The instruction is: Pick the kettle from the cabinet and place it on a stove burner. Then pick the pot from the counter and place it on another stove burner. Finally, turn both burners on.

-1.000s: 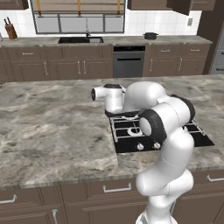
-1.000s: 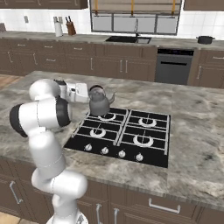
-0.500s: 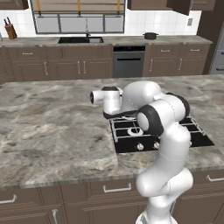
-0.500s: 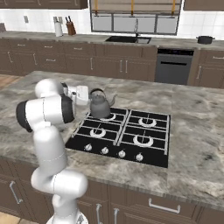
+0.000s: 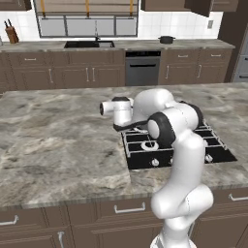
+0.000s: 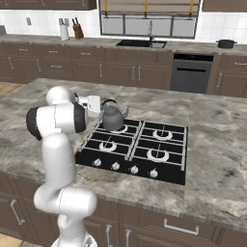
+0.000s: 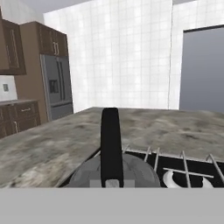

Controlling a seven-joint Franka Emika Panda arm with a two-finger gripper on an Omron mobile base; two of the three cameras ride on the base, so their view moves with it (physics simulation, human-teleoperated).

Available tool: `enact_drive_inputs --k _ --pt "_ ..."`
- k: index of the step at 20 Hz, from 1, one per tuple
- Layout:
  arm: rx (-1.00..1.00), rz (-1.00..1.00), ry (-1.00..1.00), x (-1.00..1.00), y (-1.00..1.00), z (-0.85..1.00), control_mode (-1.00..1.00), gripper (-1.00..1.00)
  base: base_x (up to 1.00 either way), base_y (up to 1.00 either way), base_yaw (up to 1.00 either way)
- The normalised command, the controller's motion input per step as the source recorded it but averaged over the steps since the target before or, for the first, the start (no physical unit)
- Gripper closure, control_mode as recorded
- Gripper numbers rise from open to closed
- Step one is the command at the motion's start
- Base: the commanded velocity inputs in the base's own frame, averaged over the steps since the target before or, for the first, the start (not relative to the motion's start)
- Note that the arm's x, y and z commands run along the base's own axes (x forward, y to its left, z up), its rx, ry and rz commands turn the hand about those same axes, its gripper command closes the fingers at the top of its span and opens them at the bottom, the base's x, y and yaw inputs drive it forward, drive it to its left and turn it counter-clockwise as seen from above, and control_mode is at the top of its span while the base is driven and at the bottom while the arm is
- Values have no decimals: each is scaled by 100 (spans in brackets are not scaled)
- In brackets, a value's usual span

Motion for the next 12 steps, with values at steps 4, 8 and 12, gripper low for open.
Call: enact_drive_inputs --k 4,8,12 --pt "0 -3 0 31 0 -17 -100 100 0 0 0" --pt "0 -2 0 32 0 -20 -100 100 0 0 0" --pt "0 -2 0 34 0 -19 -100 100 0 0 0"
